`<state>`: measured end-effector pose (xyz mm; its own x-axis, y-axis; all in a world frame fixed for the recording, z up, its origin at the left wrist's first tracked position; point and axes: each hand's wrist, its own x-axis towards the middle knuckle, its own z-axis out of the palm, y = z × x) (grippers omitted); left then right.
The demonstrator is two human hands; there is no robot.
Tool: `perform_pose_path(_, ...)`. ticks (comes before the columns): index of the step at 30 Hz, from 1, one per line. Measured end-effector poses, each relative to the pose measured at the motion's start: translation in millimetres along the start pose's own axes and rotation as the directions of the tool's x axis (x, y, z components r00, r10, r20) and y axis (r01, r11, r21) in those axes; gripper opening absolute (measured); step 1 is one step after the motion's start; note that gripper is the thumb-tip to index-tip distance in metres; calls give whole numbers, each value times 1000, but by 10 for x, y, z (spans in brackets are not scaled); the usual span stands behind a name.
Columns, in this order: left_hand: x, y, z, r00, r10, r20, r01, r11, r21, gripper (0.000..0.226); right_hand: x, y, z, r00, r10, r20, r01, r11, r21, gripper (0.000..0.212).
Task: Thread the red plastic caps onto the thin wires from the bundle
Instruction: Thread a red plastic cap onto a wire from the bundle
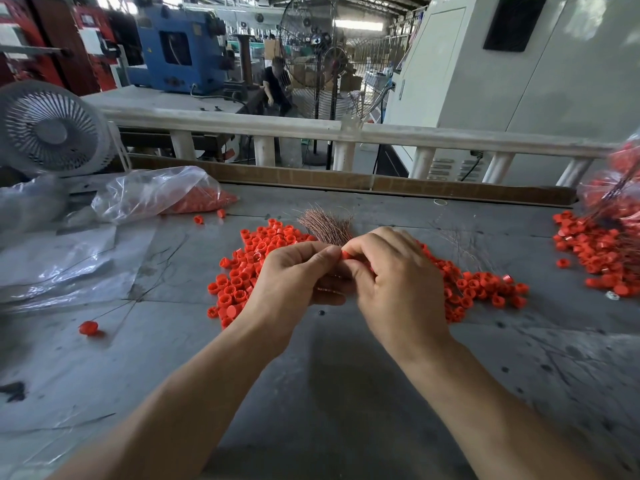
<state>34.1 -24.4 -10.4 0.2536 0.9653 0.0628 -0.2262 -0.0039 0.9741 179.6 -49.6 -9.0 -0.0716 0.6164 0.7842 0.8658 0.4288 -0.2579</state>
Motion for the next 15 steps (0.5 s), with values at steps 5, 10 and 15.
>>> perform_pose_path(5, 10, -8, -34, 1000, 23, -7, -23, 1000, 5, 19, -14, -4, -21, 1000, 20, 21, -20, 1000, 13, 6)
perform_pose_path(10, 9, -2, -39, 1000, 25, -10, -25, 1000, -6, 14, -37, -13, -2, 998, 48, 47, -52, 994, 92, 19)
perform_pose_path(15, 9, 7, -39, 999, -1, -36, 1, 1000, -17, 16, -31, 10, 21, 994, 87, 65, -97, 978, 184, 17)
